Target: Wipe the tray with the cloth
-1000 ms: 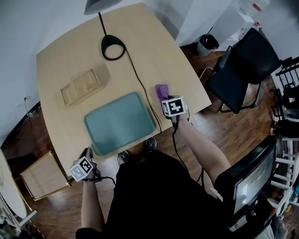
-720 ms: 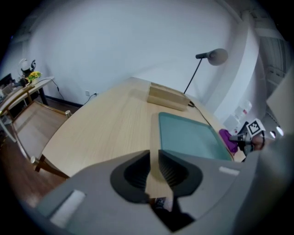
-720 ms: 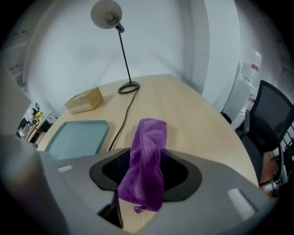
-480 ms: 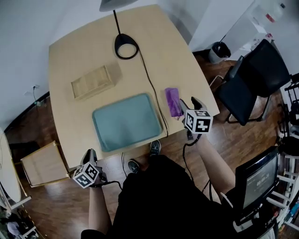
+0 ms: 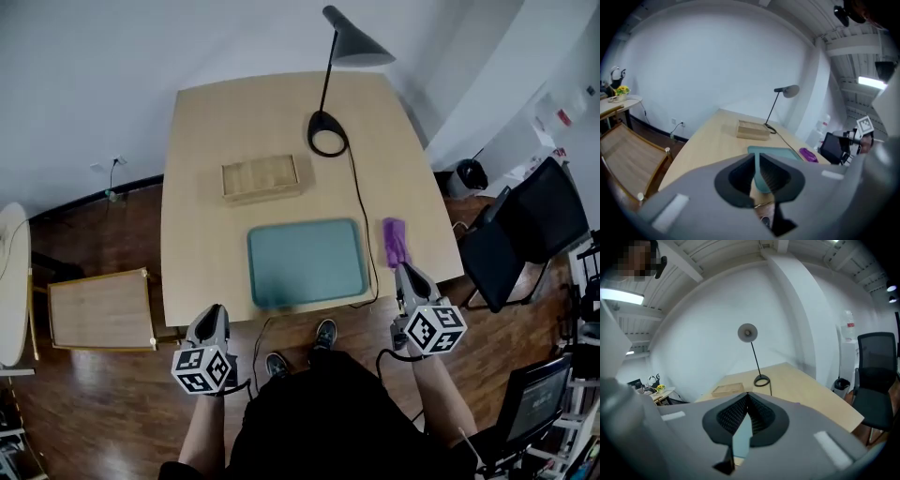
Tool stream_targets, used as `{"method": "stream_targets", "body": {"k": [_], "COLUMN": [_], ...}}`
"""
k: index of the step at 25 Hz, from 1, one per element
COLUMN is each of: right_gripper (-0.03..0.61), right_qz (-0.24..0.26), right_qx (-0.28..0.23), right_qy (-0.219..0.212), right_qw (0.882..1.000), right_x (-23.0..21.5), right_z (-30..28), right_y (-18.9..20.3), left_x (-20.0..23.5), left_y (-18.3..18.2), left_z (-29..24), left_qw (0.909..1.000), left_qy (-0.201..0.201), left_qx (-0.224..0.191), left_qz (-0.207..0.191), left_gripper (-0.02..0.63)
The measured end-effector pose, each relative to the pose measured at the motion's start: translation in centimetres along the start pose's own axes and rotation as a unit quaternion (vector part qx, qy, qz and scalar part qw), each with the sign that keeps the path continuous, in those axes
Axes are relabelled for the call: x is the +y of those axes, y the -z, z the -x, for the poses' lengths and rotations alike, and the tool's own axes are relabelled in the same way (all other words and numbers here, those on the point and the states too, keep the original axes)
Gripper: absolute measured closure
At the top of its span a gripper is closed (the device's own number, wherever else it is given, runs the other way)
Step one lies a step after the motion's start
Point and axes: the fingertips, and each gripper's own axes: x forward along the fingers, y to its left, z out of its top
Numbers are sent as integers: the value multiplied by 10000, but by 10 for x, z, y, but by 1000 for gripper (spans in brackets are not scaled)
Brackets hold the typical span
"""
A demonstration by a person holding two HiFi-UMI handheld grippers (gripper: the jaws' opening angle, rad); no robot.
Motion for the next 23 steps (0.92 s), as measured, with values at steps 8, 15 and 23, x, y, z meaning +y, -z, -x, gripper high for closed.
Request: {"method": "stream_targets", "body": {"k": [8,15,23], "right_gripper": [575,575,575], "right_qz": [568,603,702], "right_qx": [-386,-403,-536], "right_qy": [115,123,-120], "right_qw": [9976,9973,9960], "right_x": [68,84,74], "right_z": [46,60,75], "right_y": [-5,6,-7], "left_x": [-18,-23,-48], "left_y": [-15,-12,-8], "left_z": [37,55,74], "left_qw": [9939,9907,9923], "left_qy": [697,916,697], "left_qx": [-303,-347,-419], "left_qz": [-795,-941,-932], "left_gripper": [571,589,589]}}
